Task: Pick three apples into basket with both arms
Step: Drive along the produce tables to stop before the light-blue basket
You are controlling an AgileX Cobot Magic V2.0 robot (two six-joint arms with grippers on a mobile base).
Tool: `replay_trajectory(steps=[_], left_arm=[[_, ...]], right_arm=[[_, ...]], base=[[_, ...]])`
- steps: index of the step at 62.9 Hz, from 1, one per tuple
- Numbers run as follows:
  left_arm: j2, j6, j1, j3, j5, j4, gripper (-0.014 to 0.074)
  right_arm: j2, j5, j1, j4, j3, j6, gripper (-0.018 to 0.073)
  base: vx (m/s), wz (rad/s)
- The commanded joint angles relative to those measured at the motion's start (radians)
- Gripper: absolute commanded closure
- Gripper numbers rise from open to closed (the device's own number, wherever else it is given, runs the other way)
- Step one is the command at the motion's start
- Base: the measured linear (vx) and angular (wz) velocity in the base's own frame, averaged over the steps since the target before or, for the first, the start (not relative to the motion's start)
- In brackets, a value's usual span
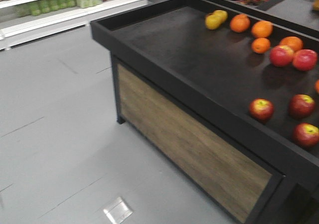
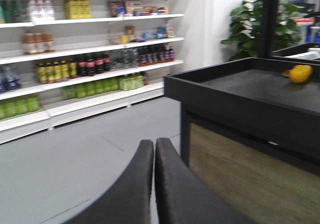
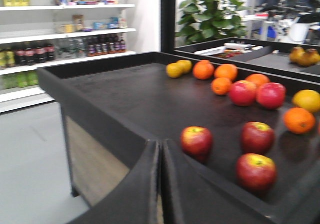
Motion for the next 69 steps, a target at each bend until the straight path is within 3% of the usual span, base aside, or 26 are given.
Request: replay_trajectory(steps=[1,69], left_arm=[[-0.015,-0.008,0.001,0.009,-0.072,-0.001,0.0603],[-0.015,-0.008,0.001,0.009,-0.072,-0.001,0.0603]], right_arm=[[-0.014,-0.076,-0.007,-0.012,0.014,-0.003,0.0564],[-0.014,-0.075,-0.007,-0.012,0.014,-0.003,0.0564]], base=[[0.13,-0.50],[0.10,-0.43]])
